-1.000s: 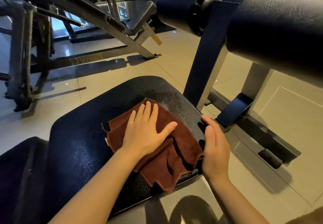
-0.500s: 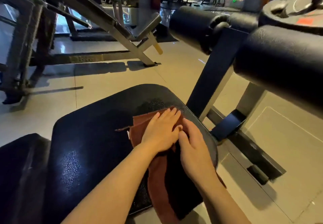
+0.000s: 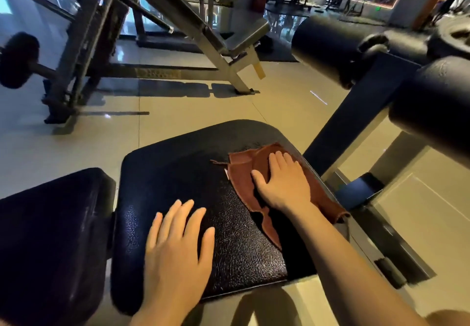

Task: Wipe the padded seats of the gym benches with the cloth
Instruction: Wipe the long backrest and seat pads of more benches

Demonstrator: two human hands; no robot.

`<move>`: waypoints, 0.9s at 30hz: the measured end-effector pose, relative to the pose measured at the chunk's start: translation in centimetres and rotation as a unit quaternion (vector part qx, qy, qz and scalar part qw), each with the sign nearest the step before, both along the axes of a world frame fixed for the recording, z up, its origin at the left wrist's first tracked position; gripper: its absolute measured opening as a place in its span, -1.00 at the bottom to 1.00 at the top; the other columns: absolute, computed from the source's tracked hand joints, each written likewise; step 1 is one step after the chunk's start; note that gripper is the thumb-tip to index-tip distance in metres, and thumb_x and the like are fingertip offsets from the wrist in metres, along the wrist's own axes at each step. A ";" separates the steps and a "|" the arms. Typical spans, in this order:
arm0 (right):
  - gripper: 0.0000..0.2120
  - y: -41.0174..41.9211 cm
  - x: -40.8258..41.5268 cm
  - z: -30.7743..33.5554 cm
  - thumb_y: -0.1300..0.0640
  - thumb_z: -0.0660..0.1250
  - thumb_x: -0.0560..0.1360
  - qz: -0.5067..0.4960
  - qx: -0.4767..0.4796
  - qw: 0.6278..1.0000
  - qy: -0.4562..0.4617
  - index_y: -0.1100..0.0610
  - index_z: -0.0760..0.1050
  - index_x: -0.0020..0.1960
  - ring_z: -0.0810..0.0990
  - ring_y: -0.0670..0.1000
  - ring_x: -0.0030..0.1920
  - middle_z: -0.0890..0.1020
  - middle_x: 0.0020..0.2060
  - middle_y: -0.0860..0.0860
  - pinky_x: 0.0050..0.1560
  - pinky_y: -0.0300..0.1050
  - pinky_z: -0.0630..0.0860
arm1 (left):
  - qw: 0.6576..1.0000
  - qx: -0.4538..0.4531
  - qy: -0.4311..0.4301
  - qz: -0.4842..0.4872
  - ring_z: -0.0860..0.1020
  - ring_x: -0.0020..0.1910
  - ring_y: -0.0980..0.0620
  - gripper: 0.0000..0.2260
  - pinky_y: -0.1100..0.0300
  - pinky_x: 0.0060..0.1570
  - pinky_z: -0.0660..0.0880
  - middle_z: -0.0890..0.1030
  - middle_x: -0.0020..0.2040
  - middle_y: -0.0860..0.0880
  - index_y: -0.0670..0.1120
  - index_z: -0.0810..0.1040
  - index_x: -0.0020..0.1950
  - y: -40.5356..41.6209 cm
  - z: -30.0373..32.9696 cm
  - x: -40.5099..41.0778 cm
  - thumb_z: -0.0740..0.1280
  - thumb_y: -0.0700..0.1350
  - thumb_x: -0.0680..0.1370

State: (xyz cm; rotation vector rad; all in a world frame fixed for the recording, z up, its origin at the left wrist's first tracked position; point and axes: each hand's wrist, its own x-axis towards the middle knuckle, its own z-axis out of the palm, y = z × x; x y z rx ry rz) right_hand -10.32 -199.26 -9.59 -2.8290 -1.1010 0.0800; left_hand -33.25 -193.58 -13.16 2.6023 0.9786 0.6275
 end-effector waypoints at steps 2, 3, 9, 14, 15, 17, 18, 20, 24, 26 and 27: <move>-0.27 -2.5 -3.4 -0.1 -0.29 -0.10 0.58 0.036 0.014 0.999 -0.004 0.14 0.04 0.59 -0.01 0.05 0.57 0.08 0.58 0.06 0.55 -0.02 -0.10 | 1.000 0.004 0.008 -0.001 0.47 0.35 -0.08 -0.57 0.02 0.41 0.12 0.57 0.29 -0.06 -0.07 0.59 0.24 -0.1 0.0 0.1 0.06 0.10 0.59; -0.24 -3.9 -5.2 0.0 -0.31 -0.14 0.54 0.049 0.011 0.999 0.006 0.11 0.01 0.60 -0.04 0.02 0.58 0.05 0.59 0.03 0.55 -0.06 -0.15 | 1.000 0.007 0.016 -0.010 0.47 0.35 -0.07 -0.56 0.02 0.41 0.13 0.57 0.29 -0.05 -0.06 0.59 0.24 -0.2 0.0 0.3 0.06 0.11 0.59; -0.25 -5.2 -5.6 0.5 -0.36 -0.17 0.57 0.048 -0.015 0.999 -0.002 0.08 -0.01 0.60 -0.03 0.00 0.58 0.05 0.59 0.00 0.53 -0.10 -0.13 | 0.999 -0.002 0.034 -0.011 0.52 0.29 -0.04 -0.57 -0.06 0.34 0.34 0.56 0.29 -0.02 -0.04 0.58 0.24 -0.4 0.0 0.7 0.06 0.11 0.58; -0.48 0.1 -0.2 -0.3 -0.26 0.01 0.60 0.018 0.016 0.999 -0.041 0.17 0.41 0.19 0.39 0.14 0.28 0.48 0.19 0.09 0.31 0.05 0.29 | 1.000 0.005 0.011 -0.006 0.54 0.24 -0.05 -0.57 -0.04 0.33 0.36 0.54 0.31 -0.02 -0.06 0.57 0.25 -0.4 -0.1 0.6 0.07 0.10 0.57; -0.48 -0.3 -0.6 -0.3 -0.25 0.02 0.60 0.024 0.022 0.999 -0.044 0.17 0.40 0.22 0.38 0.13 0.29 0.48 0.21 0.09 0.34 0.05 0.27 | 1.000 0.007 0.007 -0.008 0.54 0.25 -0.04 -0.57 -0.01 0.34 0.34 0.55 0.30 -0.02 -0.06 0.58 0.24 -0.4 -0.1 0.5 0.07 0.10 0.57; -0.41 -2.4 -2.3 -0.2 -0.25 0.02 0.61 0.038 0.028 0.998 -0.031 0.15 0.30 0.43 0.26 0.08 0.43 0.37 0.41 0.07 0.47 0.00 0.10 | 1.000 0.020 -0.003 -0.004 0.54 0.26 -0.05 -0.57 0.04 0.34 0.27 0.57 0.28 -0.03 -0.06 0.60 0.22 -0.5 -0.2 0.5 0.07 0.10 0.57; -0.36 -3.8 -3.5 0.1 -0.27 -0.01 0.61 0.041 0.023 0.999 -0.023 0.13 0.22 0.51 0.18 0.05 0.49 0.29 0.49 0.04 0.50 -0.08 0.00 | 1.000 0.027 -0.003 -0.004 0.54 0.27 -0.06 -0.57 0.04 0.34 0.24 0.59 0.26 -0.04 -0.07 0.60 0.22 -0.5 -0.2 0.6 0.07 0.10 0.57; -0.26 -7.0 -5.7 0.5 -0.35 -0.14 0.54 0.049 0.006 0.999 -0.009 0.05 0.06 0.59 0.03 -0.04 0.56 0.12 0.57 -0.04 0.46 -0.22 -0.18 | 0.999 0.037 0.007 -0.007 0.53 0.29 -0.08 -0.55 0.01 0.34 0.26 0.60 0.25 -0.05 -0.08 0.60 0.24 -0.6 -0.4 0.8 0.07 0.10 0.57; -0.14 -9.8 -7.3 1.3 -0.45 -0.39 0.40 0.052 -0.035 0.998 0.014 -0.07 -0.07 0.60 -0.10 -0.16 0.55 -0.02 0.58 -0.15 0.40 -0.28 -0.29 | 0.998 0.056 0.027 -0.015 0.50 0.32 -0.11 -0.53 -0.11 0.31 0.36 0.59 0.26 -0.08 -0.08 0.56 0.29 -0.6 -0.8 0.8 0.06 0.12 0.57; -0.20 -8.7 -6.0 1.5 -0.43 -0.36 0.47 0.049 -0.055 0.997 0.019 -0.05 -0.09 0.60 -0.10 -0.12 0.56 -0.04 0.58 -0.12 0.41 -0.24 -0.25 | 0.998 0.062 0.024 -0.017 0.50 0.31 -0.13 -0.52 -0.13 0.30 0.37 0.58 0.26 -0.09 -0.09 0.54 0.31 -0.6 -0.9 0.9 0.06 0.12 0.57; -0.21 -7.7 -5.0 1.3 -0.41 -0.29 0.49 0.048 -0.057 0.997 0.019 -0.03 -0.10 0.60 -0.11 -0.09 0.57 -0.06 0.59 -0.09 0.43 -0.21 -0.24 | 0.997 0.065 0.024 -0.018 0.50 0.31 -0.14 -0.52 -0.14 0.30 0.38 0.58 0.25 -0.10 -0.09 0.53 0.32 -0.7 -0.9 0.9 0.06 0.11 0.57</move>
